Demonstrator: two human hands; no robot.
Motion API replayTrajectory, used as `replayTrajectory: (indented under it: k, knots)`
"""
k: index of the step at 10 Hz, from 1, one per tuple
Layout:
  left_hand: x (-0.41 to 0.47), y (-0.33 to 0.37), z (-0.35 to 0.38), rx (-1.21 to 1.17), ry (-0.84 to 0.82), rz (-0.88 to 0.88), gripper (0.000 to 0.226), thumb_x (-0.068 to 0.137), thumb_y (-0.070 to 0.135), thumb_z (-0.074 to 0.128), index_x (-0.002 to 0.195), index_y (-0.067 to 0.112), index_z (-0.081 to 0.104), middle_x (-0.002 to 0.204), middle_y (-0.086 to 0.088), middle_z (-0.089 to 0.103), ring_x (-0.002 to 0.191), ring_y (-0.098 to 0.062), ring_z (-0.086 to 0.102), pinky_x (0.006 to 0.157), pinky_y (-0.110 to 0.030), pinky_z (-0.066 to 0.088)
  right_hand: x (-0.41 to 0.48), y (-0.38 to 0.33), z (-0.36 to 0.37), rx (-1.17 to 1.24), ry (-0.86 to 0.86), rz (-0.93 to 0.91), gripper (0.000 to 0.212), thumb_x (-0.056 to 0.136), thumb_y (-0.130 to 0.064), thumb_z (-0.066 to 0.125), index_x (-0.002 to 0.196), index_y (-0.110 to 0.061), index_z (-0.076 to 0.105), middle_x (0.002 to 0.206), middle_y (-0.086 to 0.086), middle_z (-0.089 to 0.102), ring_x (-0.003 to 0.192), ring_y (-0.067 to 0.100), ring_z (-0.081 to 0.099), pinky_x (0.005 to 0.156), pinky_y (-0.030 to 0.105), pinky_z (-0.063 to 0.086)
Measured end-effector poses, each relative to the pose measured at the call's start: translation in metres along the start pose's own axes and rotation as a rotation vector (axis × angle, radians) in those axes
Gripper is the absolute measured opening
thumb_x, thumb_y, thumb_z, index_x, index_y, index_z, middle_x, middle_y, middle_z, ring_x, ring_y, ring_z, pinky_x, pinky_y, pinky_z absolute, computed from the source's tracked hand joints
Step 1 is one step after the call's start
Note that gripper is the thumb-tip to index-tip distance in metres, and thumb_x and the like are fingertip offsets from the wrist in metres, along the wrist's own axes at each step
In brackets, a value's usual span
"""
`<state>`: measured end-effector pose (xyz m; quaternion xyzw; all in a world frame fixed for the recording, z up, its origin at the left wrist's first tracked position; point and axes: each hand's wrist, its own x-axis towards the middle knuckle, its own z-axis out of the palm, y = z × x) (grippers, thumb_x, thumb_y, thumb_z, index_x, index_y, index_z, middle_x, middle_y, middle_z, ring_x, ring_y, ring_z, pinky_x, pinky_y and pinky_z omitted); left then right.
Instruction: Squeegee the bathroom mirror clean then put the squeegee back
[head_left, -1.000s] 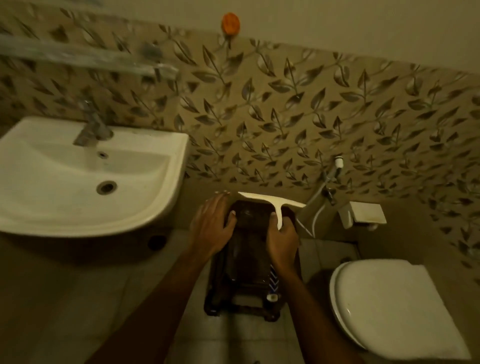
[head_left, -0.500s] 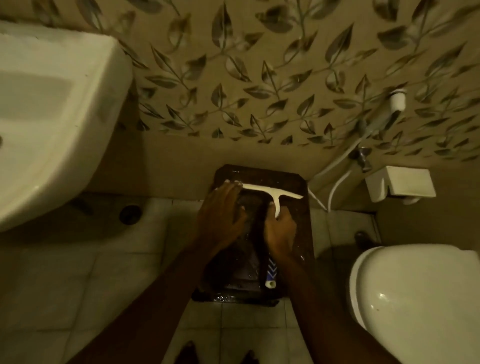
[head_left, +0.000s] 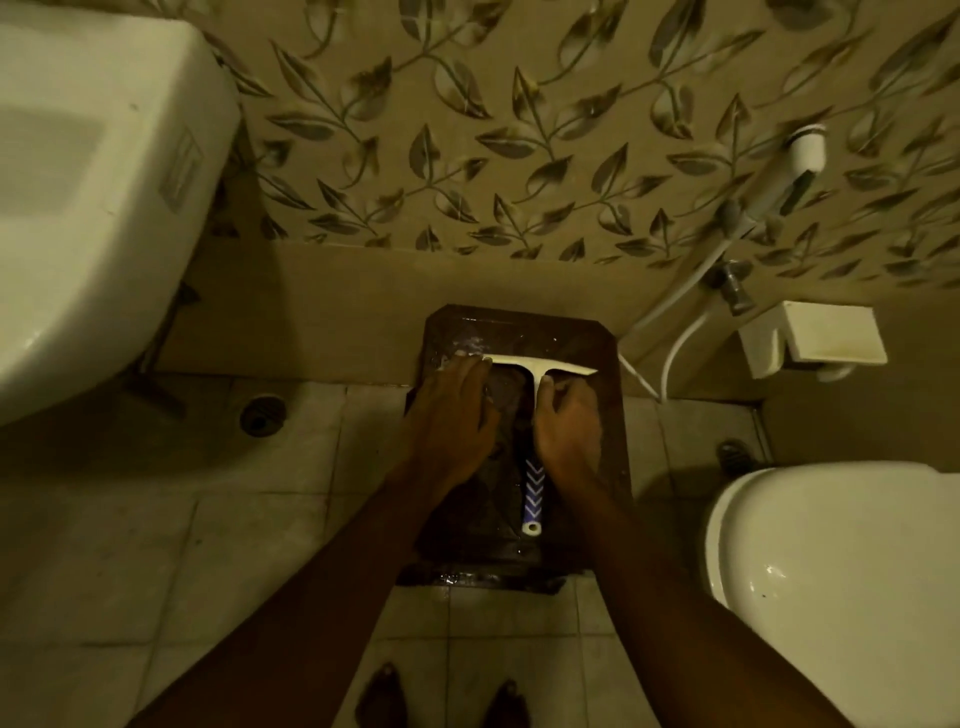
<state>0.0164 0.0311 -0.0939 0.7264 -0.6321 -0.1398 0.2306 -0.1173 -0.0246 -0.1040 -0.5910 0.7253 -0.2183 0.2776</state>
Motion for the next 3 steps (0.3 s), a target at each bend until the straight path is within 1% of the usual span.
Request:
replayTrajectory:
  k: [1, 2, 3]
  knots:
    - [-0.004, 0.030, -0.036, -0.002, 0.048, 0.021, 0.048, 0.088, 0.023, 0.042, 0.133, 0.006, 0.046, 0.137, -0.012, 0.051, 0.132, -0.027, 0.041, 0.106, -0.041, 0.034, -0.015, -0.020, -0.042, -0.055, 0.038, -0.167, 0.037, 0.096, -0.037, 0.041, 0.102, -0.007, 0.062, 0.106, 0.013, 0.061, 0.099, 0.029, 0.056, 0.083, 0.040, 0.046]
    - [-0.015, 0.068, -0.084, 0.005, 0.097, 0.031, 0.047, 0.090, 0.022, 0.045, 0.134, 0.006, 0.047, 0.139, -0.011, 0.050, 0.134, -0.025, 0.040, 0.107, -0.042, 0.036, -0.042, -0.048, -0.093, -0.059, 0.070, -0.313, 0.036, 0.095, -0.035, 0.040, 0.104, -0.009, 0.063, 0.105, 0.010, 0.063, 0.097, 0.027, 0.058, 0.082, 0.042, 0.049]
    - [-0.026, 0.103, -0.127, 0.007, 0.155, 0.040, 0.047, 0.092, 0.023, 0.043, 0.137, 0.009, 0.043, 0.143, -0.009, 0.045, 0.137, -0.022, 0.035, 0.110, -0.038, 0.028, -0.063, -0.076, -0.140, -0.094, 0.093, -0.449, 0.035, 0.097, -0.034, 0.039, 0.107, -0.009, 0.062, 0.105, 0.008, 0.065, 0.098, 0.024, 0.058, 0.084, 0.041, 0.049]
